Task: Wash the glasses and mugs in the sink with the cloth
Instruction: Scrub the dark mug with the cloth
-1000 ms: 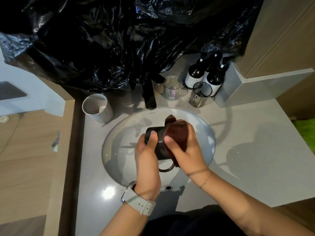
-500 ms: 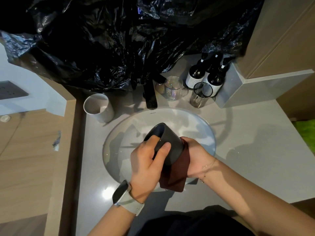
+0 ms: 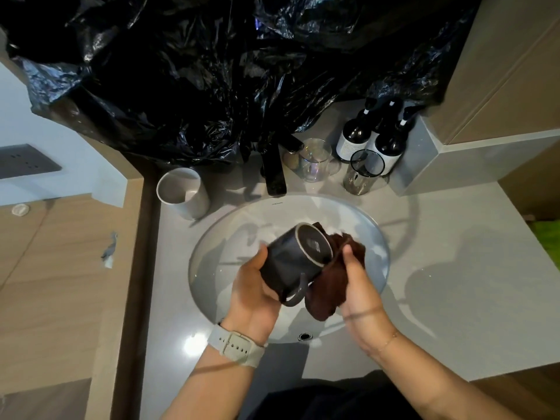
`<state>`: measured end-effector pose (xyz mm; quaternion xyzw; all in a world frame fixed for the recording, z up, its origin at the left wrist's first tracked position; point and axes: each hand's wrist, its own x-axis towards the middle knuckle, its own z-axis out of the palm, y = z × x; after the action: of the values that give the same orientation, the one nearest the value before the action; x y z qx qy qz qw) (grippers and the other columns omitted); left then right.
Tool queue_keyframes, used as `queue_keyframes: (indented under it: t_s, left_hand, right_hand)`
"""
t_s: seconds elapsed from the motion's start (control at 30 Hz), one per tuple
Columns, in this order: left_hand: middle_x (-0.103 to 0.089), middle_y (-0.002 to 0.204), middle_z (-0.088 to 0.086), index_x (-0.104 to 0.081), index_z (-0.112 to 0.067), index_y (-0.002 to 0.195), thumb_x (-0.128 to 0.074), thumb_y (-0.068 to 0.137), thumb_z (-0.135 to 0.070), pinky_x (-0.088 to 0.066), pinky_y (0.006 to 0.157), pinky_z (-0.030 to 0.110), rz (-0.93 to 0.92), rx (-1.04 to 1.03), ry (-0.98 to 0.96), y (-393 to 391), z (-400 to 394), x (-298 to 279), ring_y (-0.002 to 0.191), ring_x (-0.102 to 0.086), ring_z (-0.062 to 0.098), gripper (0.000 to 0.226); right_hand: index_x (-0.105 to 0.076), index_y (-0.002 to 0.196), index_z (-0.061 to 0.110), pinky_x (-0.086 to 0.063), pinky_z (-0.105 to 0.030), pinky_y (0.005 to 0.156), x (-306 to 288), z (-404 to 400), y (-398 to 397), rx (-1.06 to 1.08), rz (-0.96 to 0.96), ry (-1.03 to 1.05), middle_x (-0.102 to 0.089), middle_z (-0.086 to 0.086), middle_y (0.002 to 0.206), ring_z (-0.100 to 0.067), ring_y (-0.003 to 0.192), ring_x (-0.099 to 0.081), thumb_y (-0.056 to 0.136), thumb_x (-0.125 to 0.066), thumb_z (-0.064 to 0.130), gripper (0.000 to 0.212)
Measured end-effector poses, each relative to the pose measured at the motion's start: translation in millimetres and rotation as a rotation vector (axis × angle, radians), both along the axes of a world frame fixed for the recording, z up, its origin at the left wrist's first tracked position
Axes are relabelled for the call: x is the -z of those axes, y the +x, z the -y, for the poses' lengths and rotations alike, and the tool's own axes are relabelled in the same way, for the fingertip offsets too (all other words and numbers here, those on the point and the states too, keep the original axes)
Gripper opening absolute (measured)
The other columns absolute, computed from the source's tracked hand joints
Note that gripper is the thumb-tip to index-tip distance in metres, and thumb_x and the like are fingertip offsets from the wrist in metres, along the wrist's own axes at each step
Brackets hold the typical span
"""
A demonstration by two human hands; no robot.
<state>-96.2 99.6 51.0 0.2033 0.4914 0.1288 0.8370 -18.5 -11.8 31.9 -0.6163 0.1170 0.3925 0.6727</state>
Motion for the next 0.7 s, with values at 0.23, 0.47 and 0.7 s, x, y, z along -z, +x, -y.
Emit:
queue_keyframes:
  t_s: [0.23,0.47,0.7]
  left_hand:
    - [-0.071,0.118,0.011,-0.058,-0.008,0.127,-0.043,0.104,-0.024,-0.056,0.080,0.029,0.075,-0.233,0.094,7.3,23.3,6.6,0.099,-0.070,0.020,0.032]
    - [-0.066,0.124,0.022,-0.054,-0.002,0.132,-0.039,0.105,-0.025,-0.061,0.078,0.035,0.186,-0.226,0.151,2.6,35.9,1.1,0.105,-0.069,0.032,0.038]
    - [-0.073,0.115,0.007,-0.058,-0.013,0.126,-0.046,0.103,-0.021,-0.057,0.077,0.025,0.138,-0.196,0.221,13.1,53.8,-2.5,0.105,-0.070,0.020,0.027]
  right_hand:
    - [-0.063,0.116,0.016,-0.049,-0.041,0.094,-8.8,5.8,-19.0,-0.084,-0.150,-0.089,-0.070,-0.011,0.109,-0.027,0.102,-0.065,0.084,-0.065,0.044,0.043]
    - [-0.060,0.106,-0.007,-0.047,-0.039,0.079,-21.8,11.8,-10.1,-0.014,-0.297,0.165,-0.058,-0.022,0.102,-0.032,0.095,-0.055,0.094,-0.039,0.026,0.041]
    - [-0.067,0.104,0.008,-0.053,-0.043,0.092,0.7,30.1,2.8,-0.388,0.540,-0.260,-0.074,-0.007,0.097,-0.019,0.095,-0.069,0.087,-0.069,0.027,0.025]
